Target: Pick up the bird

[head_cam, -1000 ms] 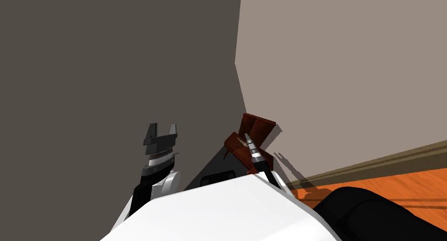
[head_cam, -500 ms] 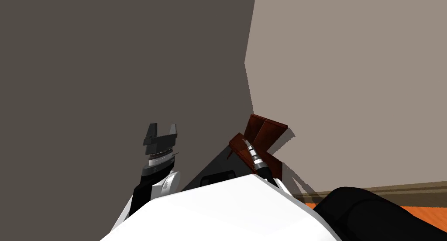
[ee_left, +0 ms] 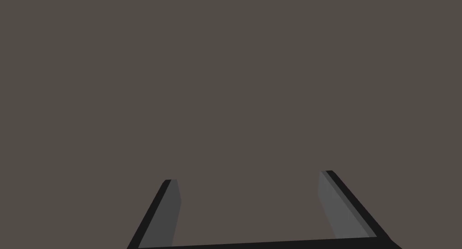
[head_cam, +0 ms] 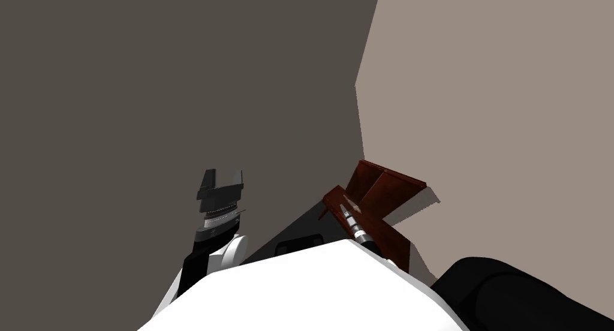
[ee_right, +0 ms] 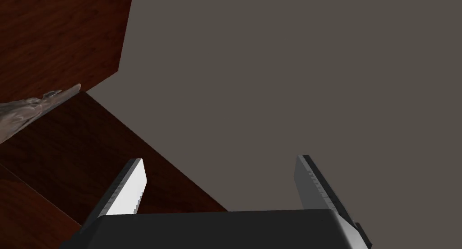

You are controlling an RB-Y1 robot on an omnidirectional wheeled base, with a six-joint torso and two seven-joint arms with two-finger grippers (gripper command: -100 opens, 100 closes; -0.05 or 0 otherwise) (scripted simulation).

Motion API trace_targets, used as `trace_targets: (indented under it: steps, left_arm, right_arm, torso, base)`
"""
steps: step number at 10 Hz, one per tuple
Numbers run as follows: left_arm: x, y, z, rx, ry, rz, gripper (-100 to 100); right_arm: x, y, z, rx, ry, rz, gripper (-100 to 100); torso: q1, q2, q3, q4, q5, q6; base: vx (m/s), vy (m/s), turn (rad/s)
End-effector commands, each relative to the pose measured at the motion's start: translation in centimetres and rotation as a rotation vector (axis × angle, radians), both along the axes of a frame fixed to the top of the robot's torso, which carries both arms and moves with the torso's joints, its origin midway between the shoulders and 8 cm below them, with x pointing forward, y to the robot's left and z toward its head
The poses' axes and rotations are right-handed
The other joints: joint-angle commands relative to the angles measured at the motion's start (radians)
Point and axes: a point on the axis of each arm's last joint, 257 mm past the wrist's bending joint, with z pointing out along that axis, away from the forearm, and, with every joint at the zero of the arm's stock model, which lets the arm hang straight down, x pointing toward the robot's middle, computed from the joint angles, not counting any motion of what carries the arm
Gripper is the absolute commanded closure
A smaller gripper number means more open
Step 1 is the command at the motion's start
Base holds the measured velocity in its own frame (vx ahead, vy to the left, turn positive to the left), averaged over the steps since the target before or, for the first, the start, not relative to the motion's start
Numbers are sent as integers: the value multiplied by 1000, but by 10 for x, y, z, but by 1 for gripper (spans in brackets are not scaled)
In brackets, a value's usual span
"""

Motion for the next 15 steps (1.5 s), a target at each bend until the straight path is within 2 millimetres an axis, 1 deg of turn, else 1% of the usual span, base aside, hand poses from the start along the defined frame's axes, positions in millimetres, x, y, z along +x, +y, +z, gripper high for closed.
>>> trace_targets:
  steps: [1, 2, 3, 4, 5, 7, 8, 9, 10, 11, 12, 13, 14, 15]
  left_arm:
    - [0, 0, 0, 0, 0, 0, 0]
    - [0, 0, 0, 0, 0, 0, 0]
    - [0, 0, 0, 0, 0, 0, 0]
    - [0, 0, 0, 0, 0, 0, 0]
    - [0, 0, 0, 0, 0, 0, 0]
    - [0, 0, 0, 0, 0, 0, 0]
    - [0, 0, 0, 0, 0, 0, 0]
    - [0, 0, 0, 0, 0, 0, 0]
    - [0, 0, 0, 0, 0, 0, 0]
    - [0, 0, 0, 0, 0, 0, 0]
    - [0, 0, 0, 0, 0, 0, 0]
    - [0, 0, 0, 0, 0, 0, 0]
    - [0, 0, 0, 0, 0, 0, 0]
    - [0, 0, 0, 0, 0, 0, 0]
  right_arm:
    - [-17, -15, -24, -41, 76, -7, -100]
    - [-24, -18, -34, -39, 99, -14, -100]
    - [-38, -27, -52, -75, 156, -16, -100]
    - [-44, -30, -60, -73, 176, -22, -100]
    - [-59, -39, -77, -107, 232, -23, -100]
    - [-66, -41, -85, -105, 252, -28, -100]
    - [-78, -49, -96, -141, 295, -25, -100]
    - [-86, -52, -105, -138, 320, -32, -100]
    - [-102, -61, -118, -173, 372, -30, -100]
    - [-110, -63, -125, -170, 394, -36, -100]
    - [-114, -64, -129, -169, 405, -39, -100]
    - [-129, -74, -139, -204, 453, -37, -100]
    - [-141, -76, -148, -200, 481, -43, -100]
    - [-156, -86, -157, -235, 529, -41, -100]
  torso:
    - [0, 0, 0, 0, 0, 0]
    - [0, -1, 0, 0, 0, -1]
    - [-1, -1, 0, 0, 0, 0]
    - [-1, -1, 0, 0, 0, -1]
    - [-1, -1, 0, 0, 0, 0]
    - [-2, 0, 0, 0, 0, 0]
    - [-2, 0, 0, 0, 0, 0]
    - [-2, -1, 0, 0, 0, -1]
    - [-3, -1, 0, 0, -1, 0]
    - [-3, -1, 0, 0, 0, 0]
    - [-3, -1, 0, 0, -1, 0]
    - [-3, 0, 0, 0, -1, 0]
    - [-3, -1, 0, 0, -1, -1]
    - [-4, -1, 0, 0, -1, 1]
  base:
    - [12, 45, 308]
    - [11, 27, 191]
    - [8, 33, 235]
    - [8, 26, 168]
    - [8, 32, 315]
    - [8, 12, 85]
    - [9, 16, 361]
    - [14, 6, 179]
    - [19, 9, 297]
    - [16, -1, 153]
    - [5, -2, -18]
    - [9, 2, 350]
    - [14, -11, 184]
    - [13, -14, 328]
